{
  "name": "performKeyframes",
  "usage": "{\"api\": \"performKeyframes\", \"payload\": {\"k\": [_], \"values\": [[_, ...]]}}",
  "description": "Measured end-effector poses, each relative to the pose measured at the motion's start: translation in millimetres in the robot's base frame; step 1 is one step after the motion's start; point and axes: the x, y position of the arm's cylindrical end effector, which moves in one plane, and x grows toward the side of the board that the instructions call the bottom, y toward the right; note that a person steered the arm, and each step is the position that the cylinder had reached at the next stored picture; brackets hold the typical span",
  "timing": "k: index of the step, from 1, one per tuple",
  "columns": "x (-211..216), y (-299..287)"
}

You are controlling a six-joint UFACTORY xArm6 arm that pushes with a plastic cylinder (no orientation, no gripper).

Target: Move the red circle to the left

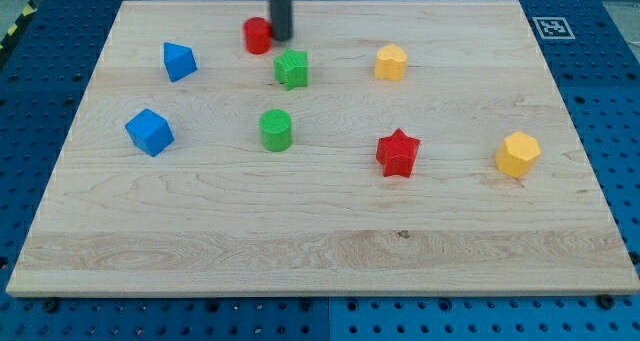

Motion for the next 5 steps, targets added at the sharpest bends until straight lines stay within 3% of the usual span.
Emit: {"api": "performKeyframes", "payload": {"k": [3,5], "values": [[25.9,30.6],[9.5,-46.4]]}}
